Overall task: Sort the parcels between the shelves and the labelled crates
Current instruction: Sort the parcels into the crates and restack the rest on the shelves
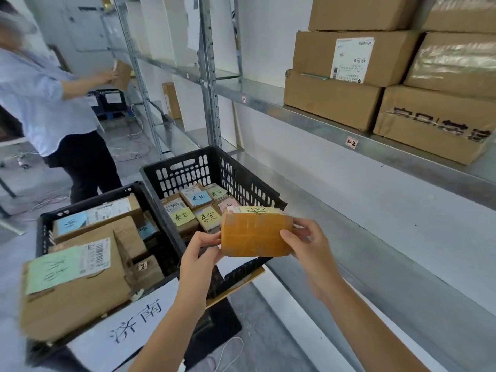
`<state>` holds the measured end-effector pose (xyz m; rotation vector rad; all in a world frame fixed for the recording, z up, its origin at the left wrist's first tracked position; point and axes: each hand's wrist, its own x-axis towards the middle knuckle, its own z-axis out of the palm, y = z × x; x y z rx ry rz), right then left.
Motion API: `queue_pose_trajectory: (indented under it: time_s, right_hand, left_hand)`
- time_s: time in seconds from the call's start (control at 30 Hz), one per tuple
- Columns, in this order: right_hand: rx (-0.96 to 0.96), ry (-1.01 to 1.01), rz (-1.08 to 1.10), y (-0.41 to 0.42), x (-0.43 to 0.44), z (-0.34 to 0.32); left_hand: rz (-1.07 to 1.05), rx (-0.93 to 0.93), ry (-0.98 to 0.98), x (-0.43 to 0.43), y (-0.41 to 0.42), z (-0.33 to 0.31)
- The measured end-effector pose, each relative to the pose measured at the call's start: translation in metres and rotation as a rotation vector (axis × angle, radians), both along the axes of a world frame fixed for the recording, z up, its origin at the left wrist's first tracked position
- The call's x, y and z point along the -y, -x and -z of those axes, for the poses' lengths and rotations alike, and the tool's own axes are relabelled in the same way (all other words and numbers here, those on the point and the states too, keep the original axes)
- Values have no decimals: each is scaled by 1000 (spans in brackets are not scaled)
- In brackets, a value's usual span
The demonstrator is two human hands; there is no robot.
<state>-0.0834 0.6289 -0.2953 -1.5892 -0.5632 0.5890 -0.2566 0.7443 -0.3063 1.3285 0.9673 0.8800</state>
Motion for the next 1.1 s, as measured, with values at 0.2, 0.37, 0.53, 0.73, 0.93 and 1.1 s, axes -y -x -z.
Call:
queue_pose_trajectory:
  time_s: [0.2, 0.37, 0.53, 0.73, 0.93, 1.1]
  right_hand:
    - [-140, -57, -59, 13, -6, 6]
    - [-166, -15, -88, 15, -17, 13]
    - [-202, -34, -140, 7, -28, 20]
    - [-324, 7, -197, -8, -56, 23]
    - [-365, 160, -318, -24, -100, 13]
    - [-325, 159, -308, -57, -155, -2]
  left_hand:
    - [-30, 86, 156, -1, 12, 12]
    - [-71, 100, 245, -8, 12, 18]
    - [-41, 100, 261, -20, 9, 21]
    - [-16, 52, 220, -45, 3, 29]
    - [77, 36, 124, -81, -12, 24]
    - [-10, 71, 156, -135, -16, 15]
